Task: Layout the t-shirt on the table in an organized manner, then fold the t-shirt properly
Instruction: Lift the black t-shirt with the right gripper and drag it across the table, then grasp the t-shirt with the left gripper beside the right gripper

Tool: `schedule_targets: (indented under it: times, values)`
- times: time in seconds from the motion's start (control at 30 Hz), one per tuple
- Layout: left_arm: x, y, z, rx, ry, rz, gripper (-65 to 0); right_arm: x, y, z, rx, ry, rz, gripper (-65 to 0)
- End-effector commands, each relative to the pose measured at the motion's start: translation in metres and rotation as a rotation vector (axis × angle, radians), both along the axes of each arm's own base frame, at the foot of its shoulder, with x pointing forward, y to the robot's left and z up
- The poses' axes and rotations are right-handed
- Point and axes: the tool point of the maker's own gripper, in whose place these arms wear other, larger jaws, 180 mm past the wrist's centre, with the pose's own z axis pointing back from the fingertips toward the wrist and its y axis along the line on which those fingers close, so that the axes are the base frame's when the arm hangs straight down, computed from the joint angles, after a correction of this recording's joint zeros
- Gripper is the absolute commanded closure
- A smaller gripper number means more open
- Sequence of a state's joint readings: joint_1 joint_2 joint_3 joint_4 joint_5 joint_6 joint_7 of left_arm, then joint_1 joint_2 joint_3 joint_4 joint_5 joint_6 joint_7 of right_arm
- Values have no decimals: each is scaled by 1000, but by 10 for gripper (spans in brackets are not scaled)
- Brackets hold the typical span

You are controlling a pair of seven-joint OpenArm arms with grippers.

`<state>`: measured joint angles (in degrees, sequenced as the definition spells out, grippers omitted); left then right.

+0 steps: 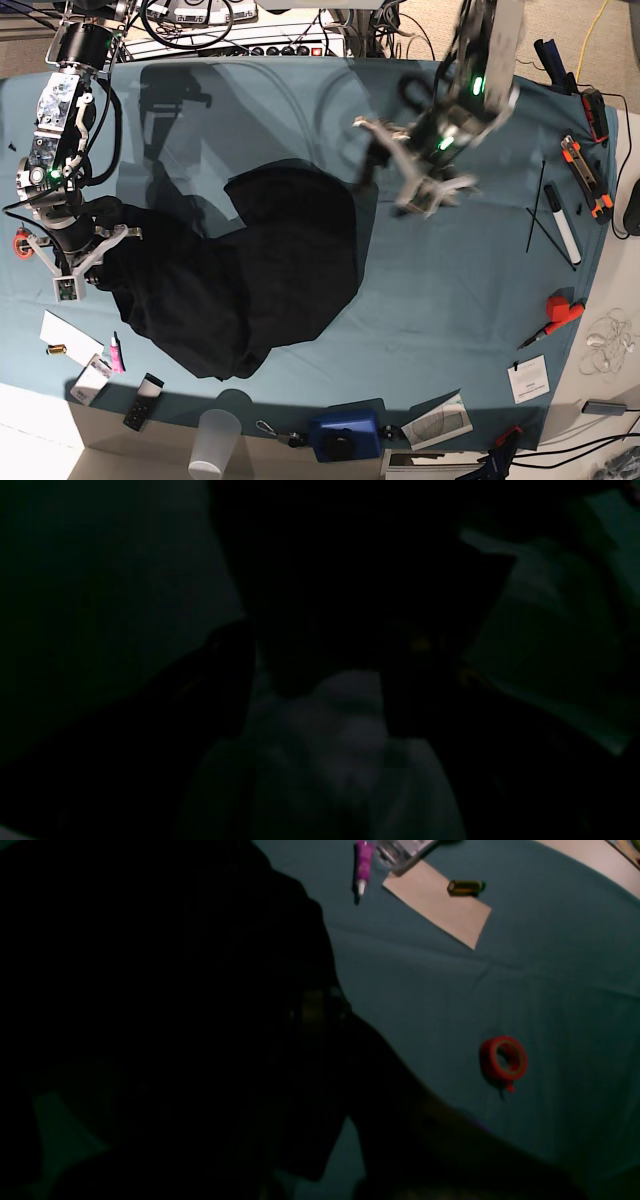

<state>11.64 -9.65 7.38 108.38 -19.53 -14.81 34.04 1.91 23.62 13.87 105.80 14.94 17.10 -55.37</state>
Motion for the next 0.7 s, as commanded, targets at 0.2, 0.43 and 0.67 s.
schedule_targets:
  times: [0.2,0.43,0.67]
  values:
    - [25,-8,14,-92,-5,-1,-395,5,-9,19,-51,-54,-11,0]
    - [43,-16,0,-160,66,3,-395,5,-10,19,-59,-54,-14,0]
    - [40,-32,8,-223,76,-35,-335,5,-10,19,-60,-53,-15,0]
